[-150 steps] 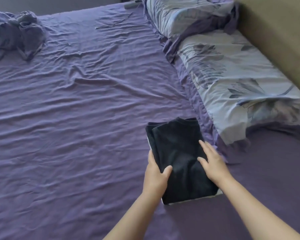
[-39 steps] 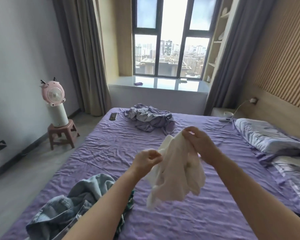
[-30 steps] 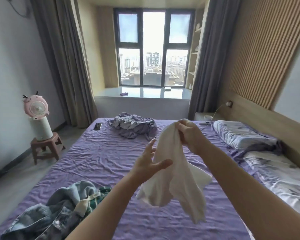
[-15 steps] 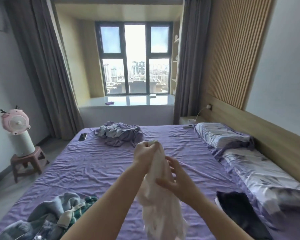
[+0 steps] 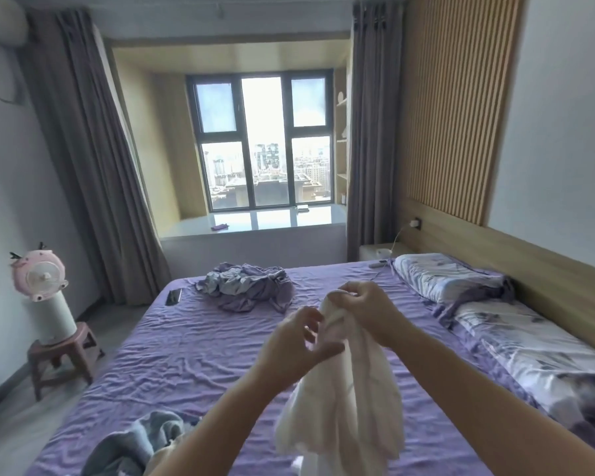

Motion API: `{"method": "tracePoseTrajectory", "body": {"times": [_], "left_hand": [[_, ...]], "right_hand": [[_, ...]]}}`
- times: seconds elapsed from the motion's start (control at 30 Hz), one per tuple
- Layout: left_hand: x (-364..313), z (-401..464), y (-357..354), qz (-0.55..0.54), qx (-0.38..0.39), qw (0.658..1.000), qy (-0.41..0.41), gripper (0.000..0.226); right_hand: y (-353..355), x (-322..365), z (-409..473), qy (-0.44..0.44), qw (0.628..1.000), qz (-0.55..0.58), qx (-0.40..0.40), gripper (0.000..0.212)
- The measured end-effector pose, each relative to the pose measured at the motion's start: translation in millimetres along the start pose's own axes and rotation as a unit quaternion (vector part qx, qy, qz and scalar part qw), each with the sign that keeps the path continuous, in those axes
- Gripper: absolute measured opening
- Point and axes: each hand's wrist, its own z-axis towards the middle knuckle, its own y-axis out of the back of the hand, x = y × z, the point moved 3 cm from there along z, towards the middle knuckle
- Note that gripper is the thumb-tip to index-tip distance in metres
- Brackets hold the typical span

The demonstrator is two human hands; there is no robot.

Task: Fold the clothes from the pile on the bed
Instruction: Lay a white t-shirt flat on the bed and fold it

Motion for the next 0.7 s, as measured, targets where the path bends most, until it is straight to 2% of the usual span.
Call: {"method": "tracePoseTrajectory", "body": {"times": [0.07,0.17,0.27,0.33,0.43,0.5,0.6,0.67,0.7], "left_hand": [[6.2,-3.6,-1.6,0.018,-0.004,0.999,0.027,0.046],[11.4,2.5,11.3,-0.022,-0.078,0.996,0.046,0.007],[11.5,11.6,27.7,-0.097,-0.105,0.987,0.067,0.009],[6.9,17.9,38.1,-0.112,-0.109,0.986,0.064,0.013],[1.1,27.5,48.0,-0.121,-0.103,0.985,0.067,0.013],[-2.7,33.3,52.1,-0.157,-0.098,0.978,0.092,0.013],[-12.1,42.8,57.2,-0.203,-0.083,0.969,0.118,0.013],[-18.3,47.7,61.8,-0.221,-0.074,0.964,0.124,0.01],[-20.1,49.1,64.6,-0.232,-0.072,0.962,0.126,0.009]], "right_hand": [[-6.0,2.6,4.4,-0.033,0.998,0.048,0.024,0.016],[-7.9,4.0,1.5,-0.072,0.983,0.128,0.112,0.007],[-4.1,-3.9,-6.8,-0.061,0.979,0.055,0.186,0.035],[-0.1,-10.8,-12.0,-0.049,0.986,-0.016,0.16,0.032],[5.3,-18.2,-18.0,-0.021,0.994,-0.05,0.095,0.024],[3.2,-24.0,-25.0,0.009,0.994,-0.05,0.096,0.03],[-21.0,-38.4,-45.5,0.032,0.985,-0.068,0.154,0.046],[-41.2,-51.3,-54.9,0.033,0.986,-0.102,0.129,0.051],[-47.8,-55.2,-57.0,0.036,0.987,-0.13,0.089,0.043]]}}
